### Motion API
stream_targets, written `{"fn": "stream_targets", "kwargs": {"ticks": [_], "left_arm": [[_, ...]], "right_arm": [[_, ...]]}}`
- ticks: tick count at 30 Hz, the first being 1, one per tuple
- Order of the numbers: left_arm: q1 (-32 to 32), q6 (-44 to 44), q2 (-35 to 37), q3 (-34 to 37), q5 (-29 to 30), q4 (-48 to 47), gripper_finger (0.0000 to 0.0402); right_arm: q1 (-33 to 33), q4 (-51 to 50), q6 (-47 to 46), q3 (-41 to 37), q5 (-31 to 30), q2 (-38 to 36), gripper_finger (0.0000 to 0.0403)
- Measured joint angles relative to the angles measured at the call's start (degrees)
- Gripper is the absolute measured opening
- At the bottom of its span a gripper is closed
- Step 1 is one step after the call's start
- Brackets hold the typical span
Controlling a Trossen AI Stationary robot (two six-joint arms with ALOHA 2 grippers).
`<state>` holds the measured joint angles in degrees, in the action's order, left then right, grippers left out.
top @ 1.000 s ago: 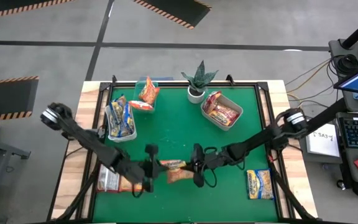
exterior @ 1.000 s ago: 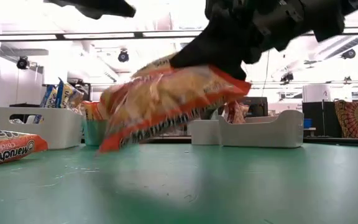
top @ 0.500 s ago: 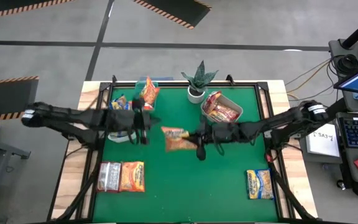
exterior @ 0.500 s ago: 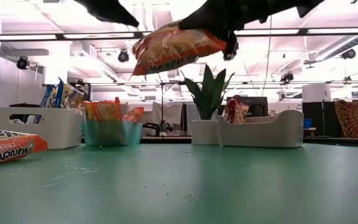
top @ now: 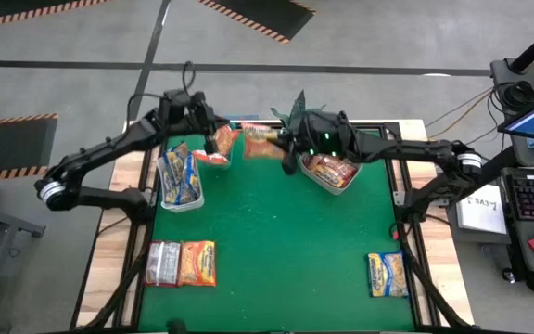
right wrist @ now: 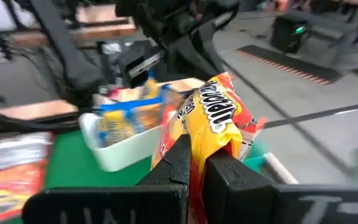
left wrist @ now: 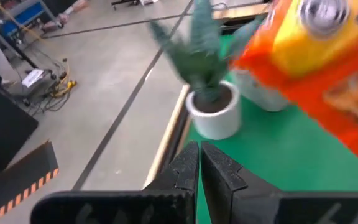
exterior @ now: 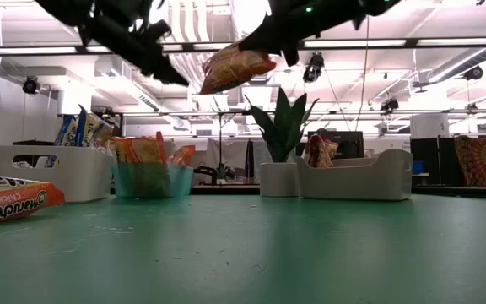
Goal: Sort Maruchan noodles
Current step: Put the orange noodle pack into the green bin
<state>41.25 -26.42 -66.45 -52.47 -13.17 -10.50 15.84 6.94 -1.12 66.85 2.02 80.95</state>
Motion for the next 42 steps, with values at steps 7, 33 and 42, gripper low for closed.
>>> {"fn": "stream_targets", "kwargs": {"ticks": [7, 33, 42], "left_arm": [[11.5, -2.9, -9.9, -0.3, -8.2, 4.2, 0.0], [17.1, -21.1, -30.5, -22.9, -14.9, -19.5, 0.0196], [18.6, -26.7, -30.8, -22.8, -15.1, -20.5, 0.0219]], "right_arm": [[6.0, -7.1, 5.8, 10.4, 3.2, 5.0, 0.0008], [14.8, -21.0, 3.2, 16.6, 17.5, 9.1, 0.0008], [14.8, -24.7, 4.1, 16.6, 17.5, 9.1, 0.0008]]}}
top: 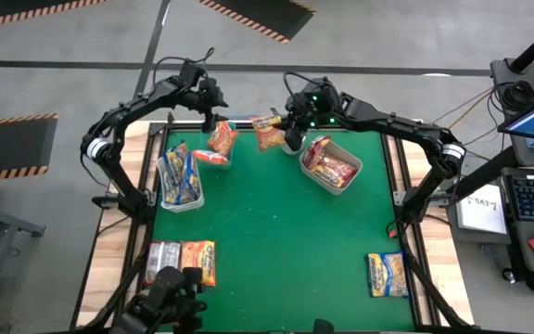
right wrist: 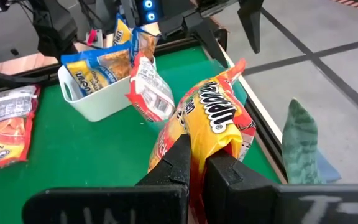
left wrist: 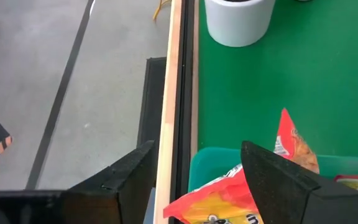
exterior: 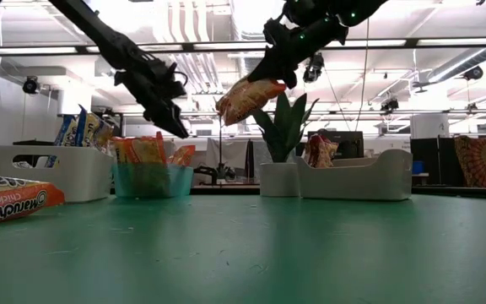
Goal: Sort Maruchan noodles
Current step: Put the orange noodle pack into the green bin
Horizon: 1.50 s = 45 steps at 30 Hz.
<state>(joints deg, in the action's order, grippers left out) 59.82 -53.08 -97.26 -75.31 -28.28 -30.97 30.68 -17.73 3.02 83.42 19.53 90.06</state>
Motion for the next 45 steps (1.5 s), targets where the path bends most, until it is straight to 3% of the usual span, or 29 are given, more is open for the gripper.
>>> {"fn": "stream_targets", "kwargs": {"ticks": [27, 35, 39, 45], "left_arm": [[0.3, -1.0, -4.7, 0.2, -2.5, -6.0, 0.0187], [-0.4, 4.5, -2.2, -0.1, 0.0, -6.3, 0.0187], [-1.1, 6.4, -2.4, 0.0, 5.0, -6.6, 0.0197], [-1.9, 3.4, -2.4, 0.0, 1.3, -7.1, 0.0235]], "right_arm": [[0.1, -1.2, 0.6, 0.0, 0.0, 0.0, 0.0008], [0.1, -1.9, 0.7, 0.0, 0.0, 0.0, 0.0009], [0.1, -1.9, 1.3, 0.0, 0.0, 0.0, 0.0009], [0.1, -2.1, 1.6, 0.0, 0.0, 0.0, 0.0009]]}}
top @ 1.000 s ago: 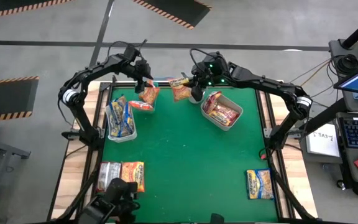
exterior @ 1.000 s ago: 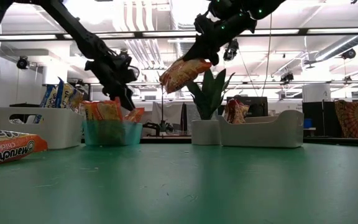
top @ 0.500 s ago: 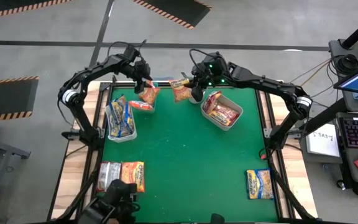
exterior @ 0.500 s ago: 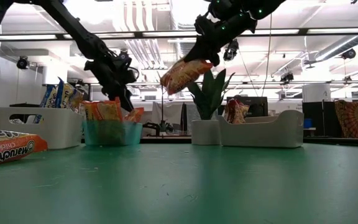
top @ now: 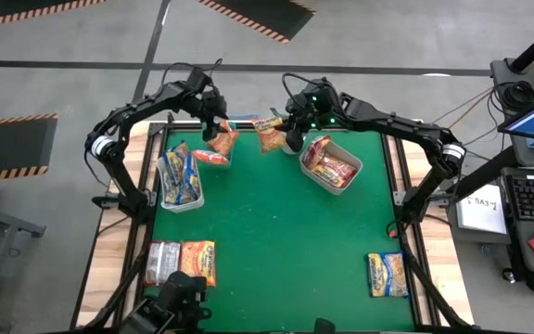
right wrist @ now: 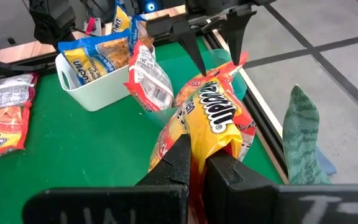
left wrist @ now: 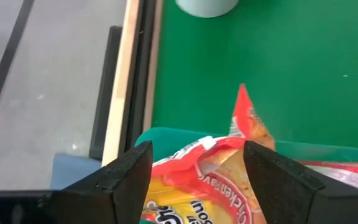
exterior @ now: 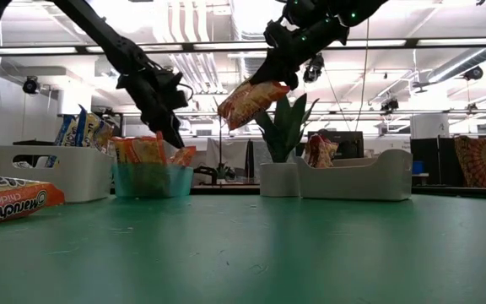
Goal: Sort Maruchan noodles
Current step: Put the orange noodle pack into the green bin
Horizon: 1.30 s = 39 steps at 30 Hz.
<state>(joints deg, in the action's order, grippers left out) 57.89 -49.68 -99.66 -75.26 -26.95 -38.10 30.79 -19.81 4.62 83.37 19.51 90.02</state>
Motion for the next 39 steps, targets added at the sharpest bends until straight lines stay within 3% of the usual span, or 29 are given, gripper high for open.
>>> {"fn": "stream_targets", "kwargs": {"ticks": [6, 13, 17, 22, 24, 39], "left_arm": [[0.0, -2.9, -0.9, 0.8, -1.1, -0.5, 0.0236], [0.1, -3.6, -3.1, 0.9, -0.6, 0.2, 0.0206], [0.1, -3.2, -3.0, 0.9, -0.5, 0.4, 0.0149], [0.0, -2.3, -2.6, 0.9, 0.6, -0.8, 0.0036], [0.0, -1.2, -2.6, 0.9, 0.8, -1.2, 0.0011], [-1.4, 9.4, 3.2, 0.9, 0.9, -8.9, 0.0]], "right_arm": [[0.0, -0.9, 1.2, 0.0, 0.0, 0.0, 0.0009], [0.0, -0.6, 1.4, 0.0, 0.0, 0.6, 0.0009], [0.0, 0.7, 1.3, 0.0, 0.0, 1.7, 0.0009], [0.3, 2.5, 0.6, 2.0, 0.0, 3.8, 0.0009], [0.3, 2.6, 0.7, 3.5, 0.0, 4.8, 0.0009], [0.4, 2.3, 1.5, 22.7, -0.5, 19.1, 0.0009]]}}
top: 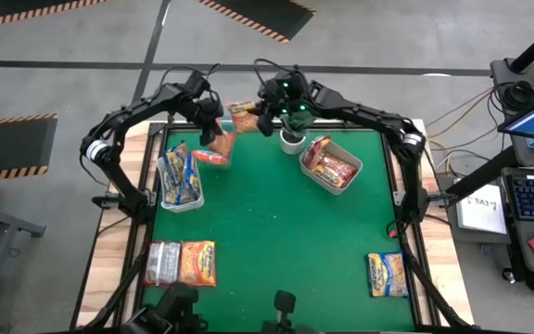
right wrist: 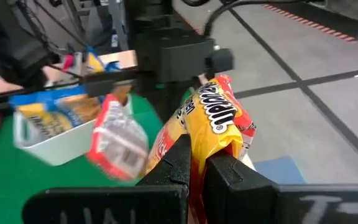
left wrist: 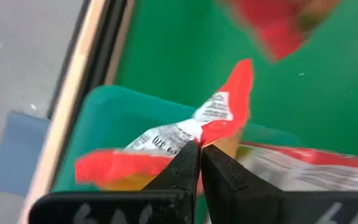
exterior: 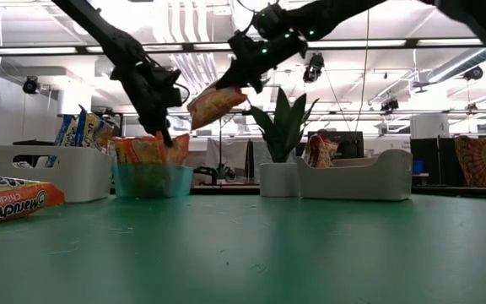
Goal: Sort Maruchan noodles
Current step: Put the orange noodle pack into the green bin
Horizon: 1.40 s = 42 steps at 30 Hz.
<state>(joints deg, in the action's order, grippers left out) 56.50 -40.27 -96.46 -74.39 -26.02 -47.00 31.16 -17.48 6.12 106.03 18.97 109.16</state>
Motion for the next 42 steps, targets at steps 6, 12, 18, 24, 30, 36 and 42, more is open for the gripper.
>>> {"fn": "stream_targets", "kwargs": {"ticks": [6, 12, 18, 24, 30, 36, 42], "left_arm": [[-2.0, 5.5, 0.9, 0.3, 0.0, -3.4, 0.0], [-2.9, 8.5, 2.2, 0.3, 0.0, -6.2, 0.0], [-2.9, 14.4, 5.0, 0.3, 0.0, -9.7, 0.0], [-2.9, 18.8, 6.7, 0.3, 2.8, -12.4, 0.0], [-3.0, 18.3, 6.7, 0.3, 3.0, -12.8, 0.0], [-3.0, 17.7, 7.3, 0.3, 2.9, -10.7, 0.0], [-2.9, 20.2, 7.4, 0.3, 8.9, -4.2, 0.0]], "right_arm": [[0.0, -2.6, 1.7, 9.2, -1.6, 7.7, 0.0009], [0.0, -4.9, 2.9, 16.6, -1.2, 14.6, 0.0009], [0.0, -4.9, 4.4, 20.1, -0.3, 18.4, 0.0009], [-0.6, -4.6, 6.8, 20.2, 0.6, 20.2, 0.0009], [-1.0, -3.3, 7.5, 20.2, 0.5, 21.4, 0.0009], [-1.0, 2.3, 4.7, 20.2, 0.5, 24.5, 0.0009], [-1.3, 1.8, 5.5, 20.2, 1.4, 25.0, 0.0009]]}}
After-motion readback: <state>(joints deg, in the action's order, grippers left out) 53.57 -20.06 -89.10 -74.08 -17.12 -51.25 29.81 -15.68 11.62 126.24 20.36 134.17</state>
